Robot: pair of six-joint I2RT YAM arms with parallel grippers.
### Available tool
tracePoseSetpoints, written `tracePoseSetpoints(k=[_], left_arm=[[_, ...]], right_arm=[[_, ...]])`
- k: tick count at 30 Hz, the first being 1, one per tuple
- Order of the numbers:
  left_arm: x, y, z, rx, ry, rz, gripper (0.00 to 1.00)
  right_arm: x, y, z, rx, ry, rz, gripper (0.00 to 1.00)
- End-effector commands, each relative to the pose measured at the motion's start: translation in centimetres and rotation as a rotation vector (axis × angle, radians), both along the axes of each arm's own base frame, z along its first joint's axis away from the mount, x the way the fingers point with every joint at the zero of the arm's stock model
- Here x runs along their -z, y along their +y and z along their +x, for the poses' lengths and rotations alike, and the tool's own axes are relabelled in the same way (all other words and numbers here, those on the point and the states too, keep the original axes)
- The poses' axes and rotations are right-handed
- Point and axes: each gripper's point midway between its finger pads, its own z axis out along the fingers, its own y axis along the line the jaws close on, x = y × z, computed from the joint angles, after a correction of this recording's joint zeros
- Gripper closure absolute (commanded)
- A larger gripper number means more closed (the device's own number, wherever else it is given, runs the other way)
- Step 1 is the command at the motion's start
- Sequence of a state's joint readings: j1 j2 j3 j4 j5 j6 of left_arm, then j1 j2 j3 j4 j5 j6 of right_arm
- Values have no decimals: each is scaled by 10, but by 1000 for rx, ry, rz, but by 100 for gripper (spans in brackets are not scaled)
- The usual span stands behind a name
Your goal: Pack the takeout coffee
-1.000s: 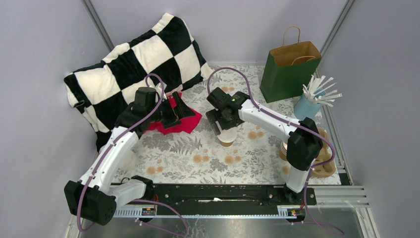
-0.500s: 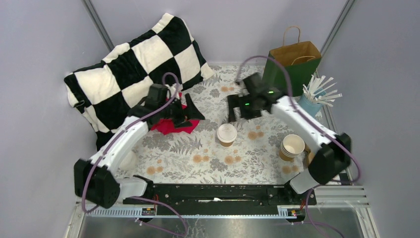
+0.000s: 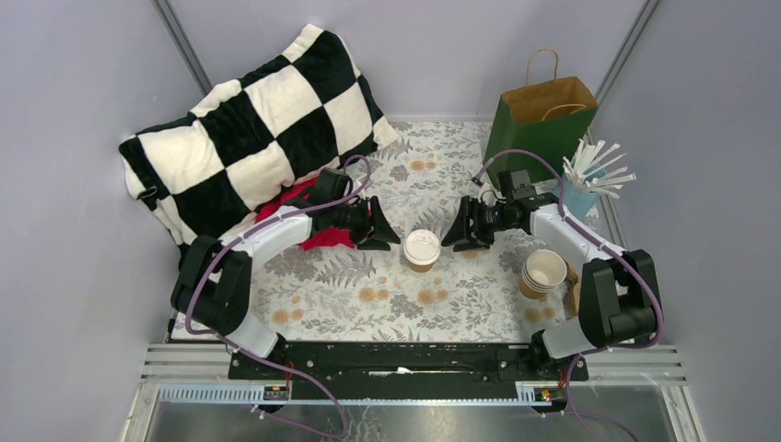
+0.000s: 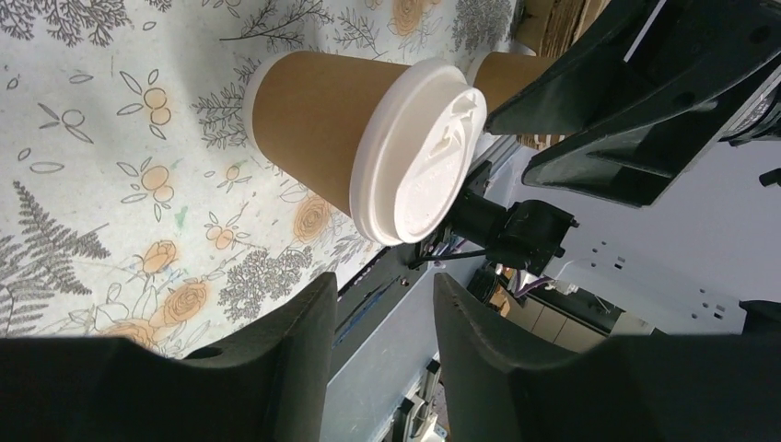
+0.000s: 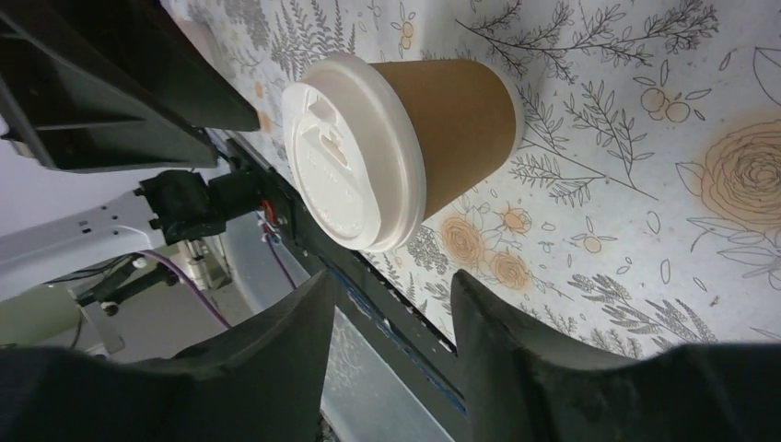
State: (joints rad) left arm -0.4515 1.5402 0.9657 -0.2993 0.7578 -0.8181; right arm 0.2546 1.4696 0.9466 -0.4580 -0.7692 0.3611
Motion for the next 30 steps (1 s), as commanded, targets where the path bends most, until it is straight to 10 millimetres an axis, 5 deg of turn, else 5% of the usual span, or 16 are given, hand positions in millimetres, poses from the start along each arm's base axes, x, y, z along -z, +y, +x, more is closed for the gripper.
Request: tracePoseSetpoints(k=[1, 11, 30], left_arm=[[2, -10, 3, 22, -5, -40, 55], [21, -14, 5, 24, 19, -13, 59], [29, -19, 8, 38, 26, -1, 62]], right_arm=[[-8, 8, 14, 15, -22, 111, 46], [19, -1, 14, 63, 47, 89, 51], [30, 4, 15, 50, 92, 119, 52]])
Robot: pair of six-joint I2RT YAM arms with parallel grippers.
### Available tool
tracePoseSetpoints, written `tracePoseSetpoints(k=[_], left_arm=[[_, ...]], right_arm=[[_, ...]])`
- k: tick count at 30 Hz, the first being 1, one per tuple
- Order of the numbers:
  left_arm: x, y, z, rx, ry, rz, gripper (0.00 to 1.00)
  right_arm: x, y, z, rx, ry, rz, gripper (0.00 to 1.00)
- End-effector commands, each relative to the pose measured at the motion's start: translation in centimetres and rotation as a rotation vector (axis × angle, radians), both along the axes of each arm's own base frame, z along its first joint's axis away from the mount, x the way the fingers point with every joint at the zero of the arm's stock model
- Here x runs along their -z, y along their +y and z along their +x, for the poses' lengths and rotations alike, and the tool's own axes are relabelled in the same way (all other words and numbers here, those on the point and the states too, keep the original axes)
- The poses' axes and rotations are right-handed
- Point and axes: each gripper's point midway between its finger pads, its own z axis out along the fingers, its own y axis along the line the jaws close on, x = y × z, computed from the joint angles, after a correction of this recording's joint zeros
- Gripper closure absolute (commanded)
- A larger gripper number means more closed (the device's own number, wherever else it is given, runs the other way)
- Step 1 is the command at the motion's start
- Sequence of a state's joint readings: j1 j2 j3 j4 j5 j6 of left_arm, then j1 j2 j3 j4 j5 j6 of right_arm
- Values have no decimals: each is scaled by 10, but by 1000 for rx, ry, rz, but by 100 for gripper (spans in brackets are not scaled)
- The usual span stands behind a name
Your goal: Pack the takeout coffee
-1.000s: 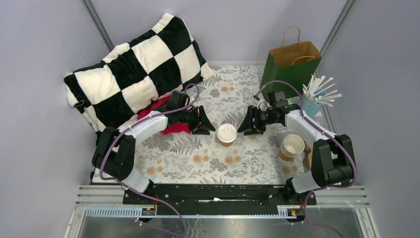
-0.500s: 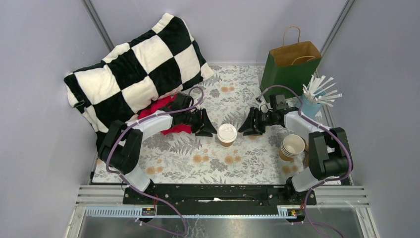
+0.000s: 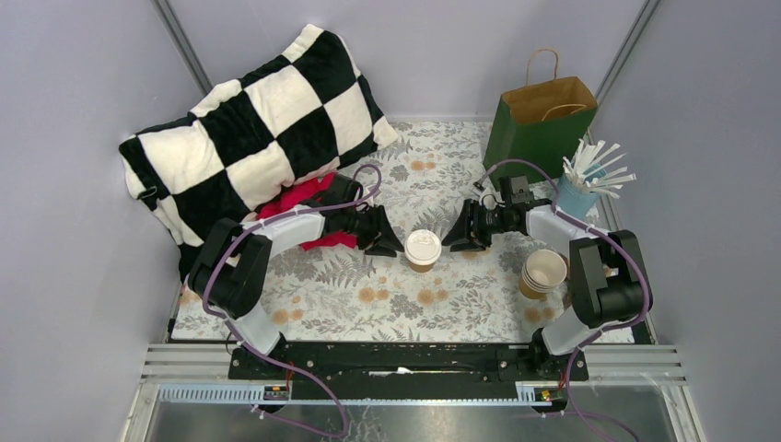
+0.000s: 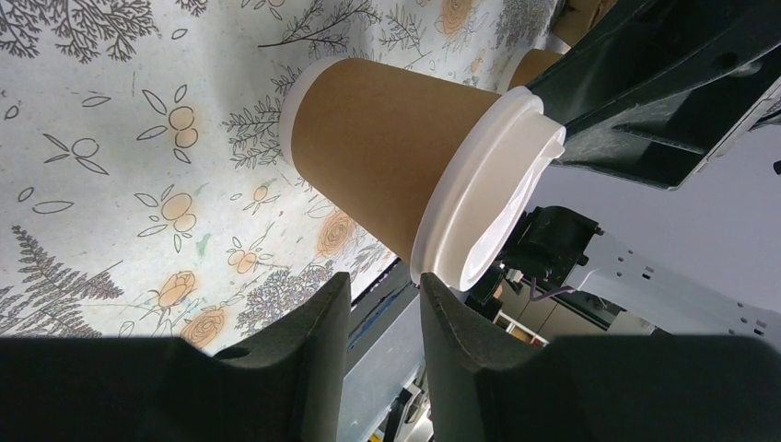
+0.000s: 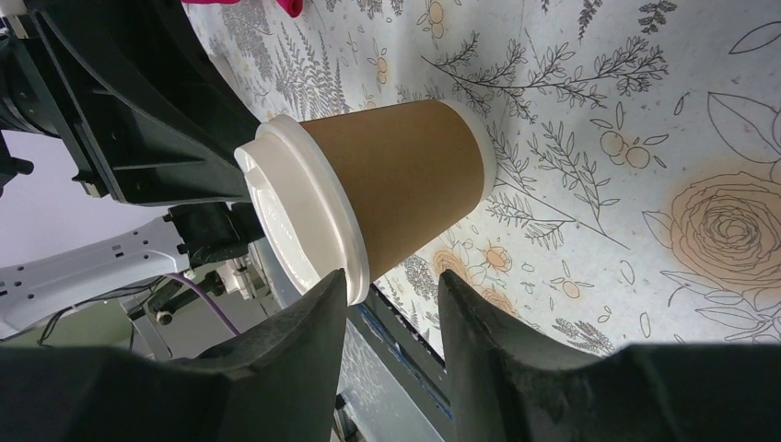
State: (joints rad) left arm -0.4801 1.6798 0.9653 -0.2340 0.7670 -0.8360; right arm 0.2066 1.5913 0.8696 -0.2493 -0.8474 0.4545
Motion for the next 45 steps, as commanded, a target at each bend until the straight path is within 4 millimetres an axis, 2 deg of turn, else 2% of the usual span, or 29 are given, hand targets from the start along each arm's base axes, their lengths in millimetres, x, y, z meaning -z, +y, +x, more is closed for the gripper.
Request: tracePoseSetpoints(k=[1, 24, 35, 41, 45], left_arm=[[-10, -6, 7, 15, -57, -29, 62], [-21, -5, 11, 23, -94, -7, 53], [-4, -2, 9, 22, -56, 31, 59], [17, 8, 2, 24, -18, 102, 61], [32, 17, -4, 19, 7, 159, 62]], right_arm=[[-1, 4, -3, -18, 10, 36, 52], [3, 14, -7, -51, 22, 50, 51], [7, 16, -8, -51, 31, 46, 51], [18, 12, -8, -15, 61, 4, 51], [34, 6, -13, 23, 114, -47, 51]])
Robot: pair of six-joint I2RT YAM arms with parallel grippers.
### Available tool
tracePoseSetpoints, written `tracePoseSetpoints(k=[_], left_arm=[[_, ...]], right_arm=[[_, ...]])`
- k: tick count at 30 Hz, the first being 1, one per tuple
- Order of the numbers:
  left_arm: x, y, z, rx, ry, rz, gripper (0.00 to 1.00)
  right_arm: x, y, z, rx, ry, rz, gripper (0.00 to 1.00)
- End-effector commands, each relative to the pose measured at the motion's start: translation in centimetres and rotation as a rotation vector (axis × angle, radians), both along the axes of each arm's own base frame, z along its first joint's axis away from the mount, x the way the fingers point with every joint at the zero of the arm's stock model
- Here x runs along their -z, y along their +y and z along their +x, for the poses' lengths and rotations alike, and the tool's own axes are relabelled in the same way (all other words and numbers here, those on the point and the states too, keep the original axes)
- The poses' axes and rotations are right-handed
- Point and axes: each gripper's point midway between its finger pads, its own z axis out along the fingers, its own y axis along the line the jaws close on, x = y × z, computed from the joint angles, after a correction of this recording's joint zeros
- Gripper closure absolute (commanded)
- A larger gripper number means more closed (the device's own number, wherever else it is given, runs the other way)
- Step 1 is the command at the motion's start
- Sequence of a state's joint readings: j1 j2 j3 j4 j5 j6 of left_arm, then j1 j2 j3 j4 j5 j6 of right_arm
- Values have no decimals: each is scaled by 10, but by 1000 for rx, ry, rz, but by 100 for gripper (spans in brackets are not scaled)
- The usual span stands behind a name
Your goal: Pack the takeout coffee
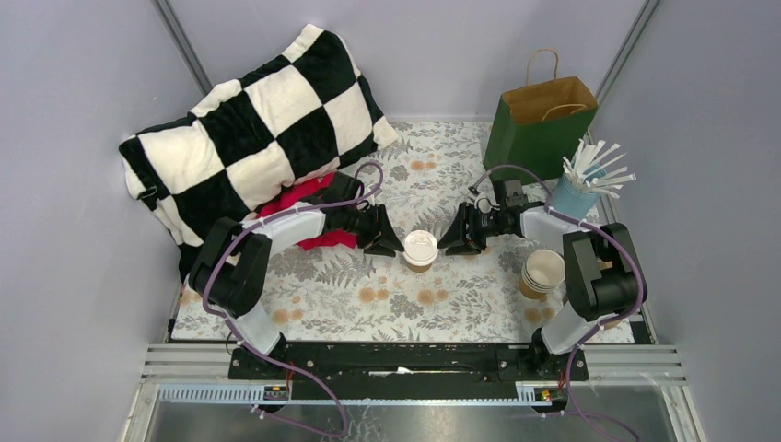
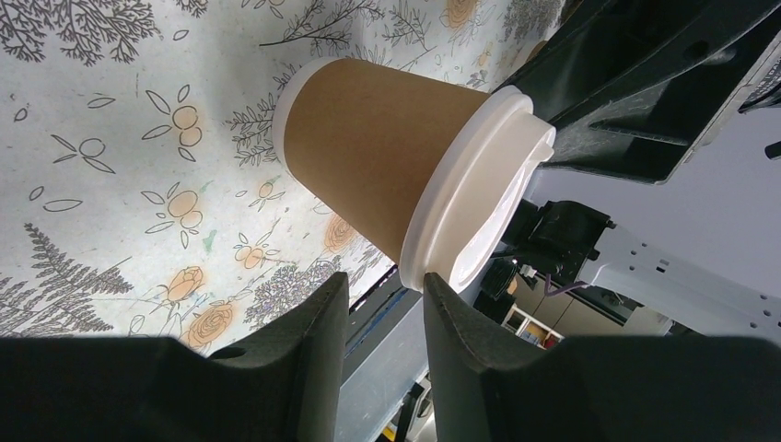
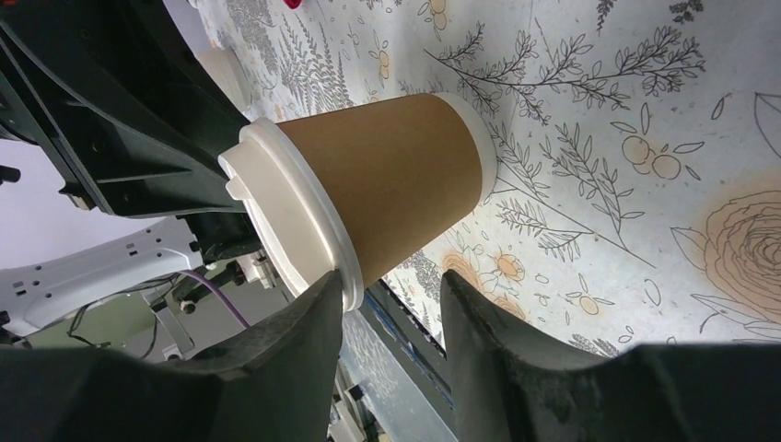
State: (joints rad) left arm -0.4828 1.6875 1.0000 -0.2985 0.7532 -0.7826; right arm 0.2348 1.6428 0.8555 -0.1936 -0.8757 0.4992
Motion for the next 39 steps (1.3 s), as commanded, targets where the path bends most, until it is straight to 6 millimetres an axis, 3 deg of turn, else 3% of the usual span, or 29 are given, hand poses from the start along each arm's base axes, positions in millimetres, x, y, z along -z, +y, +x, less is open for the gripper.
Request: tracePoseSetpoints(k=[1, 7, 14, 22, 29, 32, 35, 39], left_arm=[[36, 18, -5, -10, 22, 148, 62], [56, 35, -20, -2, 37, 229, 63], [51, 33, -5, -2, 3, 257, 63], [-11, 11, 19, -4, -118, 128, 57], [-34, 12, 22, -6, -161, 127, 54], [-50, 16, 17, -6, -192, 119, 51], [-73, 26, 15, -27, -267, 140, 47], [-116, 43, 15, -110, -427, 151, 25]], right_arm=[[28, -8, -11, 44, 75, -90, 50], [42, -24, -12, 69, 83, -216, 50], [45, -25, -13, 56, 97, -233, 50], [-9, -12, 12, 44, 0, -151, 47], [-43, -21, 26, 37, -98, -222, 43], [-57, -29, 26, -20, -177, -338, 33], [-71, -18, 22, -135, -311, -499, 13], [-76, 9, 15, -284, -414, -671, 1]])
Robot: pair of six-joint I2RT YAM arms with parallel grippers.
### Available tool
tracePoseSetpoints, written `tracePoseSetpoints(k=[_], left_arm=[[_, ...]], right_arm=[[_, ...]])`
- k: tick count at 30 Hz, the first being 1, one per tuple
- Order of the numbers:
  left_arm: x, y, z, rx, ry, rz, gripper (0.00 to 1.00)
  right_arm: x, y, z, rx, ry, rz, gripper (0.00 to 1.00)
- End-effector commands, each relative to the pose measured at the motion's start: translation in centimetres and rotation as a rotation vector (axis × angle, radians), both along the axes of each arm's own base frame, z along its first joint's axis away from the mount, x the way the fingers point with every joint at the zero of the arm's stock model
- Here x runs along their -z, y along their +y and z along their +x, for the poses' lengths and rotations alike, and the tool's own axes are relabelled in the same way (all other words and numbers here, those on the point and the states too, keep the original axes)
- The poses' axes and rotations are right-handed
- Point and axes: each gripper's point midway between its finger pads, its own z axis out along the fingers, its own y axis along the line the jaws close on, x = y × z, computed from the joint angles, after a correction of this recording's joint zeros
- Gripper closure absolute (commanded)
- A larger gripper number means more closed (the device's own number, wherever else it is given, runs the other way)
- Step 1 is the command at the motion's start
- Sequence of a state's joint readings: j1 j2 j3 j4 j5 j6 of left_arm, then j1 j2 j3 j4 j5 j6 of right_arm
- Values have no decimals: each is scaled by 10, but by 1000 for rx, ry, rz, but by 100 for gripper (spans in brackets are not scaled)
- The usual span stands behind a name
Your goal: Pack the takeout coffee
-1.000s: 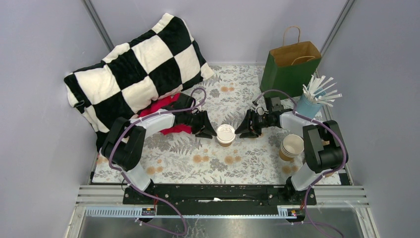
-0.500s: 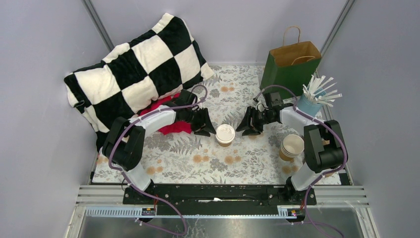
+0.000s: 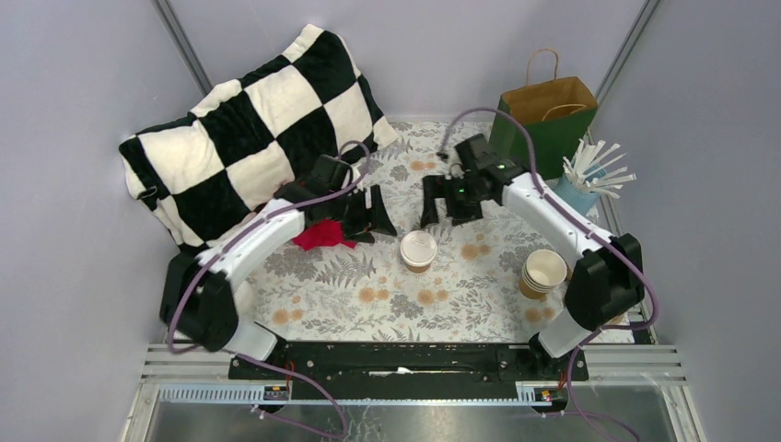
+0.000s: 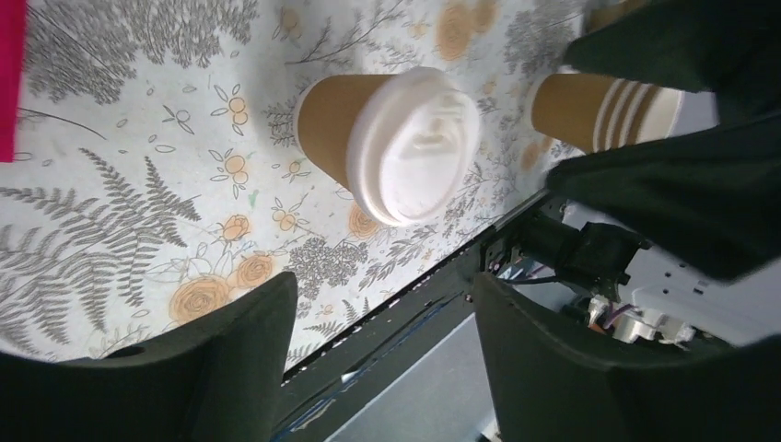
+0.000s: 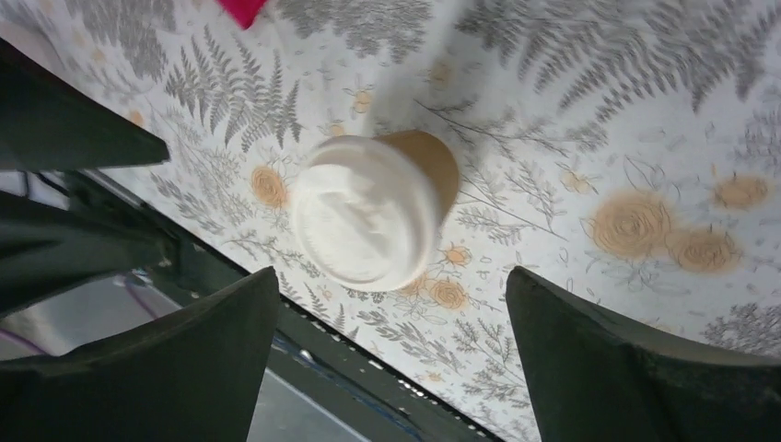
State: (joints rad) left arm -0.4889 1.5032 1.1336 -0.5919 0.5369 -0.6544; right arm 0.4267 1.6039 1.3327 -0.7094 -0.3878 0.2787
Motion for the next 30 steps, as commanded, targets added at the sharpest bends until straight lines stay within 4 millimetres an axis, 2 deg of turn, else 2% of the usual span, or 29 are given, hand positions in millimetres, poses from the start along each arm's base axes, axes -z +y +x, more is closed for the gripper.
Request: tracePoseSetpoints(k=[1, 4, 10, 24, 30], left_arm=[[-72, 18, 9, -76, -261, -19, 21], [-88, 26, 4, -120, -325, -41, 14], [-96, 34, -3, -144, -368, -47, 12], [-94, 40, -10, -157, -376, -48, 9], [-94, 39, -9, -154, -377, -49, 8]], right_arm=[[-10, 11, -15, -179, -127, -297, 0], [-6, 27, -16, -256, -174, -431, 0], [0, 40, -17, -331, -217, -563, 0], [20, 61, -36, -379, -151, -499, 0], [27, 64, -36, -381, -143, -517, 5]])
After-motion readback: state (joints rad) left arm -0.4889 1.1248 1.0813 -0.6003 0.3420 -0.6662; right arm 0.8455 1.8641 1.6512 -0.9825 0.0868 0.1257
